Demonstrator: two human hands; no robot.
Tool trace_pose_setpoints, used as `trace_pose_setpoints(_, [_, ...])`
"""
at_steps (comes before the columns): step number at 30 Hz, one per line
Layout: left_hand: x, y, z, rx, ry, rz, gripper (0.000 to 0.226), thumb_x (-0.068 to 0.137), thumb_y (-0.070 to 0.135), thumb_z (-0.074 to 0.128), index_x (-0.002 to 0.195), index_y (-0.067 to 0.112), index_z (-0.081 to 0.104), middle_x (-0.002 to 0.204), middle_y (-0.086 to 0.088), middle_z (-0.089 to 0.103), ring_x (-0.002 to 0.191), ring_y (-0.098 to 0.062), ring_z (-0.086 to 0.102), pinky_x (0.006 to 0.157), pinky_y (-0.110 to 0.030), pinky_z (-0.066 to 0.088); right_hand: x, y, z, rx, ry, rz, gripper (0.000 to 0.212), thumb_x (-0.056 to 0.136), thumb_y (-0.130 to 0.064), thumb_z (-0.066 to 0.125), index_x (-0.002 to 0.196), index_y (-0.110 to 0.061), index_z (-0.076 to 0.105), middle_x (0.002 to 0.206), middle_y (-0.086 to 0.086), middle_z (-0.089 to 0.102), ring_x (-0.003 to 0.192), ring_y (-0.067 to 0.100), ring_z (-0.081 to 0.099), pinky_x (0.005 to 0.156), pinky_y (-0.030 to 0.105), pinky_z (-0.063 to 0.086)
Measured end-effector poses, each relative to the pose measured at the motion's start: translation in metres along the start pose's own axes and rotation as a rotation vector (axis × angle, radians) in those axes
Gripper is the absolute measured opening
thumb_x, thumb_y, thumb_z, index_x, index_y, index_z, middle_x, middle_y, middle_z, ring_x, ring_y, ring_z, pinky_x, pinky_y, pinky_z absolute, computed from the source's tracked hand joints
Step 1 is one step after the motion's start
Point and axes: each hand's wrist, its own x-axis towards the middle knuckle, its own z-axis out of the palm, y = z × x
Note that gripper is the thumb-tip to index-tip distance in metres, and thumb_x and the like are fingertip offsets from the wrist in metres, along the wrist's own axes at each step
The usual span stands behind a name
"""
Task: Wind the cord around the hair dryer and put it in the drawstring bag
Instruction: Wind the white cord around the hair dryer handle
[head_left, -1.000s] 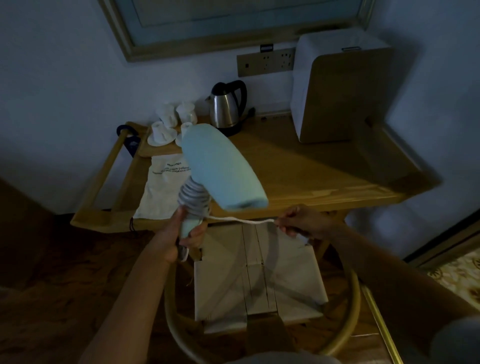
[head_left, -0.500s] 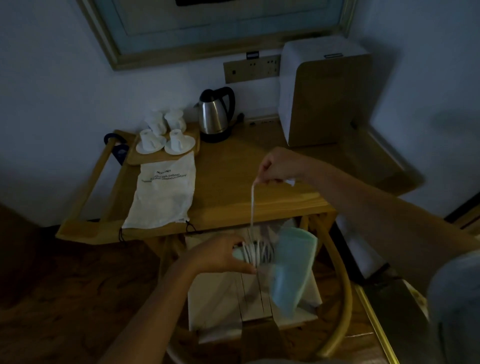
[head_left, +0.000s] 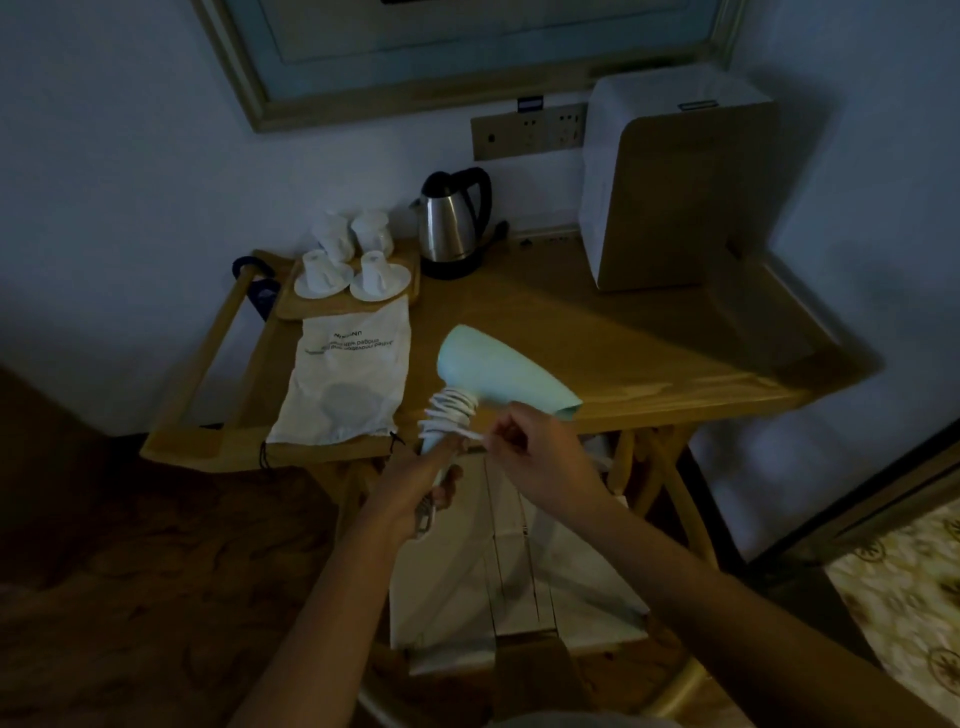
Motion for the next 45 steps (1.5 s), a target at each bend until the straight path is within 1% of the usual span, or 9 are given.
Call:
trace_pose_setpoints(7, [-0.026,-0.012,0.016,-0.437,-0.339,-0.036,0.045,0.089,0.048,0.042,0.082,0.007,0.059,0.050,-0.006,0.049,0.028,-0.007,0.035,0.029,-0.013,0.028,-0.001,0.026,0.011,0.275,-0.051,0.193,0.032,0.087,-0.032,0.059,0.110,-0.010,0.064,0.053,-0.020,0.057,0.051,-0.009,0.052,0.052,0.009,0.036])
trace_pose_setpoints(10, [-0.028,-0.015,0.025,-0.508,-0.358,-0.013,0.050,0.085,0.057,0.039,0.079,0.011,0.056,0.047,-0.003,0.048,0.026,-0.005,0.033,0.029,-0.012,0.025,0.000,0.024,0.009,0.272,-0.125,0.124,0.026,0.089,-0.033,0.056,0.108,-0.018,0.066,0.073,-0.004,0.067,0.067,0.008,0.057,0.065,0.031,0.042])
trace_pose_setpoints(15, [-0.029,-0.019,0.027,-0.543,-0.382,-0.001,0.047,0.073,0.058,0.047,0.074,0.012,0.056,0.045,-0.002,0.046,0.025,-0.006,0.031,0.029,-0.012,0.025,0.005,0.022,0.003,0.268,-0.262,0.069,0.026,0.092,-0.024,0.054,0.114,-0.014,0.062,0.088,-0.003,0.067,0.068,-0.010,0.057,0.061,0.009,0.043])
trace_pose_setpoints(17, [-0.029,-0.026,0.027,-0.551,-0.414,-0.007,0.048,0.071,0.060,0.048,0.072,0.013,0.057,0.044,-0.002,0.045,0.025,-0.006,0.031,0.030,-0.013,0.024,0.006,0.023,0.001,0.320,-0.321,0.092,0.028,0.091,-0.020,0.055,0.115,-0.008,0.060,0.105,0.009,0.068,0.088,0.001,0.064,0.080,0.023,0.054])
trace_pose_setpoints(19, [-0.030,-0.032,0.026,-0.535,-0.440,0.004,0.050,0.070,0.062,0.049,0.070,0.013,0.059,0.043,-0.001,0.046,0.026,-0.006,0.033,0.032,-0.014,0.025,0.005,0.024,0.001,0.326,-0.326,0.065,0.028,0.090,-0.018,0.057,0.115,-0.007,0.060,0.111,0.014,0.066,0.100,0.019,0.063,0.091,0.039,0.050])
trace_pose_setpoints(28, [-0.018,-0.003,-0.007,0.177,-0.333,0.182,0.041,0.077,0.030,0.068,0.115,0.029,0.054,0.117,-0.003,0.064,0.095,-0.013,0.068,0.070,-0.031,0.057,0.005,0.029,-0.010,-0.143,-0.264,-0.139,0.030,0.087,-0.032,0.060,0.114,-0.020,0.058,0.110,0.002,0.068,0.094,0.015,0.063,0.075,0.037,0.053])
trace_pose_setpoints(32, [-0.018,-0.001,-0.003,0.107,-0.328,0.197,0.033,0.084,0.019,0.063,0.112,0.031,0.051,0.113,0.002,0.063,0.088,-0.006,0.068,0.062,-0.026,0.056,0.012,0.021,-0.010,-0.111,-0.264,-0.164,0.036,0.086,-0.029,0.061,0.122,-0.024,0.055,0.116,-0.003,0.065,0.085,-0.010,0.055,0.069,0.007,0.041])
trace_pose_setpoints(37, [-0.017,-0.017,-0.010,0.081,-0.318,0.219,0.036,0.083,0.014,0.064,0.110,0.032,0.050,0.109,0.007,0.063,0.084,0.000,0.067,0.059,-0.021,0.053,0.016,0.024,-0.006,0.015,-0.300,-0.160,0.036,0.086,-0.019,0.062,0.121,-0.013,0.059,0.115,0.005,0.067,0.098,0.011,0.061,0.079,0.015,0.046])
trace_pose_setpoints(45, [-0.011,-0.029,-0.006,-0.082,-0.239,0.265,0.058,0.061,0.027,0.077,0.113,0.031,0.052,0.104,0.009,0.069,0.091,-0.008,0.069,0.064,-0.026,0.056,0.009,0.030,-0.001,0.289,-0.341,-0.054,0.039,0.085,-0.012,0.063,0.123,-0.013,0.055,0.117,-0.002,0.061,0.105,0.004,0.060,0.089,0.016,0.049])
